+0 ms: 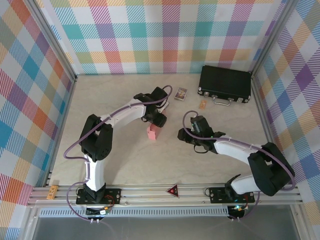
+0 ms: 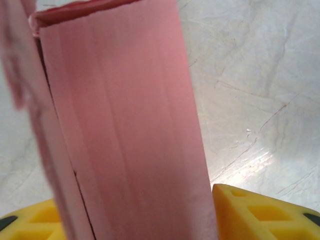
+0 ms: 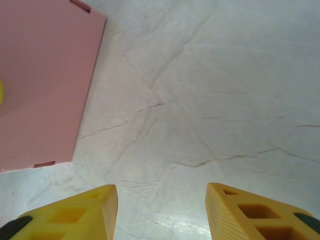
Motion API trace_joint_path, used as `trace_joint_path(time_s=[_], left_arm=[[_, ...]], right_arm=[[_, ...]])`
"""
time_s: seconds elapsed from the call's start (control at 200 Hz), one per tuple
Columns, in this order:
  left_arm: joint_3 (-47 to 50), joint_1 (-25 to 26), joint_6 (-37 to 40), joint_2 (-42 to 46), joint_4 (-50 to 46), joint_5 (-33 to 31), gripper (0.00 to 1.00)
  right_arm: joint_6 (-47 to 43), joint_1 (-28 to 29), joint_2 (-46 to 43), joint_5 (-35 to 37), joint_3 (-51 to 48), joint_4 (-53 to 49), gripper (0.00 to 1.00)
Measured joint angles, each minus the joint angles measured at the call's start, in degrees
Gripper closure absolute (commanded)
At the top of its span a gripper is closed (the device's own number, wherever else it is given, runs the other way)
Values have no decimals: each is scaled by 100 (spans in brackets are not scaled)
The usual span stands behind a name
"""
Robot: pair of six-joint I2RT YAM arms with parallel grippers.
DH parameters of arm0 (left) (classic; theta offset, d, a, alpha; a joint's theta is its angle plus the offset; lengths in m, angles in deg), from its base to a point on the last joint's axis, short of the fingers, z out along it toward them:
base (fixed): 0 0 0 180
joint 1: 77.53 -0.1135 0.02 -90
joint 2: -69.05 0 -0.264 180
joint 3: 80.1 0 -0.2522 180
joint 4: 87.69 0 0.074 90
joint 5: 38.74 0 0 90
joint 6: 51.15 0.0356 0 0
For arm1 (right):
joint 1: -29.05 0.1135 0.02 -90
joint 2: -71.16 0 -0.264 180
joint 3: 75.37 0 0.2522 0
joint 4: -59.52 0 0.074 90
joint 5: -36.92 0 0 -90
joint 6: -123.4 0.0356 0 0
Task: Fold the paper box
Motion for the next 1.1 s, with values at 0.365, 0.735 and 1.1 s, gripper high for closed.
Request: trace_joint_path(time_s=[0.365,0.735,1.1], left_arm=[[-11,-26,2192,-74,31,549,43],[-372,-111,4159,-367,-170,1335,43],[-754,-229,5086,-551,-343,1628,34]], right_arm=[[-297,-385,-688,39,-173,-553,49],[-317,-455,-968,42,-343,-809,49],[-313,-455,-1115,44,-446,-938,48]])
